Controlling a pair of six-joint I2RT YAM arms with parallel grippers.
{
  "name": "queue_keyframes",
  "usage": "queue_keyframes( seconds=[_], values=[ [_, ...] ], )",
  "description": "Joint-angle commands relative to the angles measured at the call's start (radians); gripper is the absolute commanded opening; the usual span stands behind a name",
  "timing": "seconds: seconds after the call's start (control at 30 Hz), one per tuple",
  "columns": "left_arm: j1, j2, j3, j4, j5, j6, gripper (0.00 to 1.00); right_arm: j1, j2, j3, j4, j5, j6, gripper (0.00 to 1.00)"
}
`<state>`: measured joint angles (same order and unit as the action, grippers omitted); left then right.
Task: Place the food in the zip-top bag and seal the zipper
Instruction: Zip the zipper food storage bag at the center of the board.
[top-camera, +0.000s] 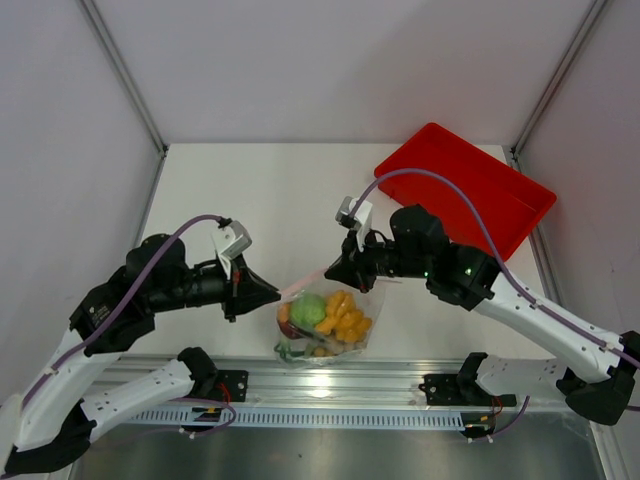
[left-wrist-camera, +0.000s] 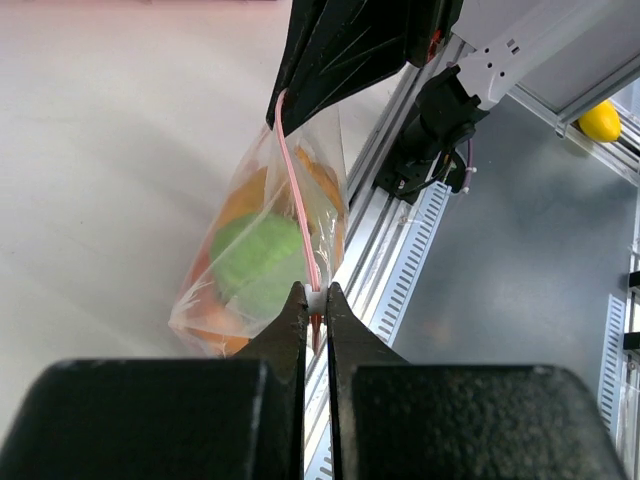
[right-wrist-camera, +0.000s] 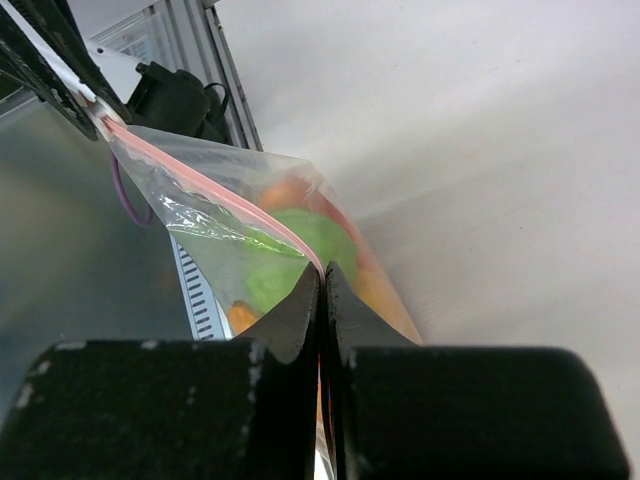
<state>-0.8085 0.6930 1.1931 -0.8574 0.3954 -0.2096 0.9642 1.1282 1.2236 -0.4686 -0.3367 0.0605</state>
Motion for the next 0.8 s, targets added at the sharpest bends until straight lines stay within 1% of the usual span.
queue_keyframes(
  seconds=[0.0,0.13,0.33,0.43,0.67,0.77],
  values=[
    [0.002,-0.024,0.026,-0.023,0.014,-0.013,0.0,-0.027,-0.034,-0.019,-0.028,0.094,0.005,0.0],
    [0.005,-0.035,0.033,-0.035,-0.039,-0.031,0.01,-0.027,-0.041,-0.027,-0.031,0.102,0.013,0.0],
    [0.005,-0.07,0.049,-0.055,-0.072,-0.047,0.01,-0.024,-0.053,-0.016,-0.047,0.1,0.018,0.0],
    [0.003,-0.084,0.054,-0.068,-0.099,-0.057,0.01,-0.002,-0.051,-0.003,-0.059,0.091,0.019,0.0],
    [0.005,-0.138,0.042,-0.063,-0.122,-0.071,0.01,0.122,-0.022,0.04,-0.074,0.133,0.024,0.0],
    [0.003,-0.156,0.036,-0.057,-0.159,-0.077,0.0,0.159,-0.005,0.065,-0.064,0.145,0.027,0.0]
  ],
)
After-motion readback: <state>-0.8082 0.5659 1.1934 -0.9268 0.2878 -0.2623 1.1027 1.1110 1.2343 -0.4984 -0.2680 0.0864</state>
